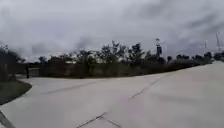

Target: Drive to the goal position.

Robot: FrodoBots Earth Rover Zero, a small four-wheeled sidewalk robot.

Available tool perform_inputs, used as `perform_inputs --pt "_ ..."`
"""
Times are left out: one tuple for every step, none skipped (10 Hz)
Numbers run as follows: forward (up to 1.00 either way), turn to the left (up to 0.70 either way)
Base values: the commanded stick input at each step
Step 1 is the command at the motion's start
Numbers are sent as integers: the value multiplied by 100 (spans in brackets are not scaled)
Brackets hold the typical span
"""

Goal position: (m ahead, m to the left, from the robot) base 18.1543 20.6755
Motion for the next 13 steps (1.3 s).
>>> perform_inputs --pt "85 34" --pt "85 34" --pt "85 34" --pt "85 34" --pt "85 34" --pt "85 34" --pt "85 34" --pt "85 34" --pt "85 34" --pt "85 34" --pt "85 34" --pt "85 34" --pt "85 34"
